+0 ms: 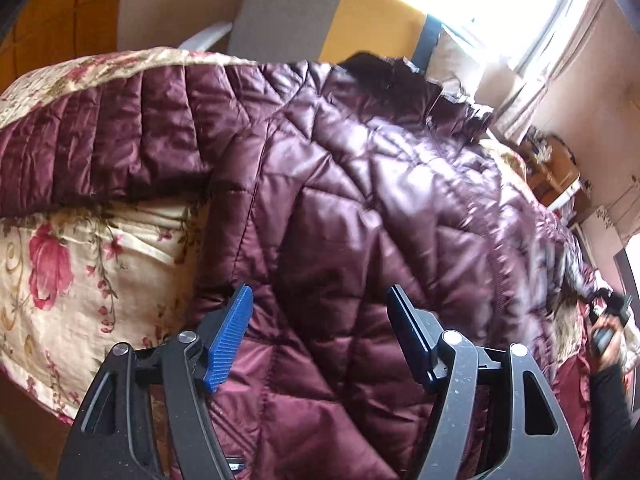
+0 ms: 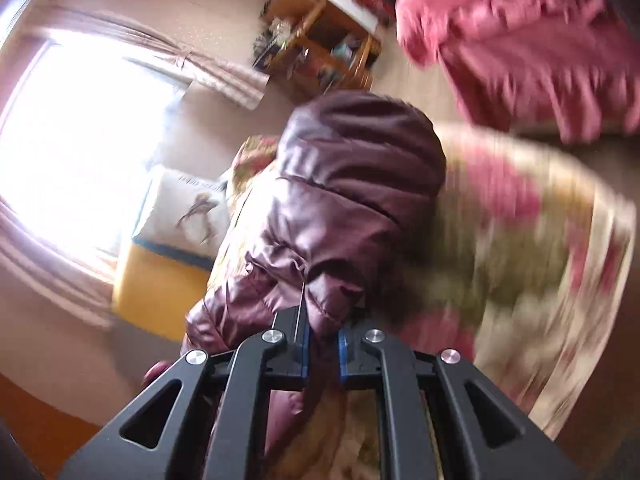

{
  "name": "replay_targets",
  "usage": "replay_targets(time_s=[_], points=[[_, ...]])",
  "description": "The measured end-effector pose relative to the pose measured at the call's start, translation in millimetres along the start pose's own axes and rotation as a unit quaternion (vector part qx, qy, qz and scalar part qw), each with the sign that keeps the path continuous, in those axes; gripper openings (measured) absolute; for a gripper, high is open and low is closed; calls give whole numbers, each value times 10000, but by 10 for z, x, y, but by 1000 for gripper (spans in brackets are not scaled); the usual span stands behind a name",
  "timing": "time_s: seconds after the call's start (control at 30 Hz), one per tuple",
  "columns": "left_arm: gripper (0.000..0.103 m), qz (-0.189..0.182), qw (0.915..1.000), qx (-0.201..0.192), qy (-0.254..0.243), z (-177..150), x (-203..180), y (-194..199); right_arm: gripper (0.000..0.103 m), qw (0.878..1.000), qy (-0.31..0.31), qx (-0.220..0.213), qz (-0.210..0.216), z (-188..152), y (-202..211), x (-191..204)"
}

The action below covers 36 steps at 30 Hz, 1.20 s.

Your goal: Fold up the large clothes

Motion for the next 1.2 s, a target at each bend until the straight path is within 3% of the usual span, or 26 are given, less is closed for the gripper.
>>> replay_targets(time_s=[0.13,0.17,0.23,0.4,0.57,0.67,0.7,0.83,0.93,1.03,1.07,1.13,1.2], points=[[68,20,10000,25,-79,-12,-25,4,6,9864,1458,-11,-761,-18,-214,724],[68,-138,9999,30,-21,-4,-52,45,6,9824,1693,-56,-793,-99,-230,903],[68,-562,9984,-66,74,52,-129,180,6,9767,2038,-145,-651,-260,-201,1258],[68,-804,9953,-503,-212,238,-204,487,7,9612,2752,-102,157,-878,-60,2150],[68,-1179,9917,-499,-150,373,-261,530,7,9036,4059,506,1270,-2213,10,3400],[68,-1566,9866,-421,194,442,-291,523,7,8561,4693,1090,1871,-3313,-25,3942],[68,-1722,9837,-391,351,467,-309,517,7,8353,4876,1375,2136,-3794,-42,4125],[68,-2063,9752,-421,677,610,-292,524,7,7771,5214,2339,2637,-5196,-175,4375],[70,-2190,9702,-505,906,757,-197,537,11,7430,5407,3021,2537,-6094,-333,4215],[81,-2143,9674,-521,1241,896,-6,486,18,7365,5311,3337,2533,-6352,-442,3982],[81,-2326,9614,-486,1386,952,49,459,18,7347,5270,3420,2560,-6407,-407,3938],[81,-2349,9576,-473,1597,1040,150,411,19,7357,5068,3601,2687,-6386,-281,3789],[81,-2397,9545,-534,1692,1134,217,383,32,7412,4831,3707,2825,-6177,-169,3754]])
Point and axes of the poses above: each gripper's, at about its wrist camera, not at the fingertips, and y roughly against the way its jaws point, x to its left, z to its top, the point moved 9 cm from there along -y, roughly the way its jaws point, and after that the axes turned 4 degrees about z, right-handed, at the moved point
